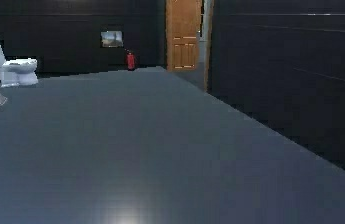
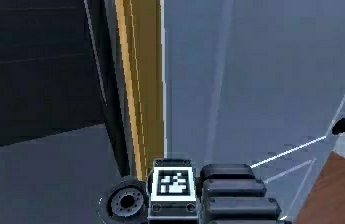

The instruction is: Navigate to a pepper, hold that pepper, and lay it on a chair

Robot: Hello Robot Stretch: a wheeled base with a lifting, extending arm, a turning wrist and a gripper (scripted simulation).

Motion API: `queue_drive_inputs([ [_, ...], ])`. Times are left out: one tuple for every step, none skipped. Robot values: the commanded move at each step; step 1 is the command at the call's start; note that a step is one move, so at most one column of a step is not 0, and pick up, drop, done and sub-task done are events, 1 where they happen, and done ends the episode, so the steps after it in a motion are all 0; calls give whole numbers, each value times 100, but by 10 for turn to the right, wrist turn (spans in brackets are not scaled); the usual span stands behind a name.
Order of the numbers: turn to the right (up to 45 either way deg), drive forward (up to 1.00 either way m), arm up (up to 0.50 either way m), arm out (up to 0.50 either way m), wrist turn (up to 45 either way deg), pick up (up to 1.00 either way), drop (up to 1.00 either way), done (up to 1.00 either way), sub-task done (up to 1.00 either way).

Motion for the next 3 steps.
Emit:
queue_drive_inputs([
  [0,100,0,0,0,0,0,0,0],
  [0,100,0,0,0,0,0,0,0],
  [0,100,0,0,0,0,0,0,0],
])
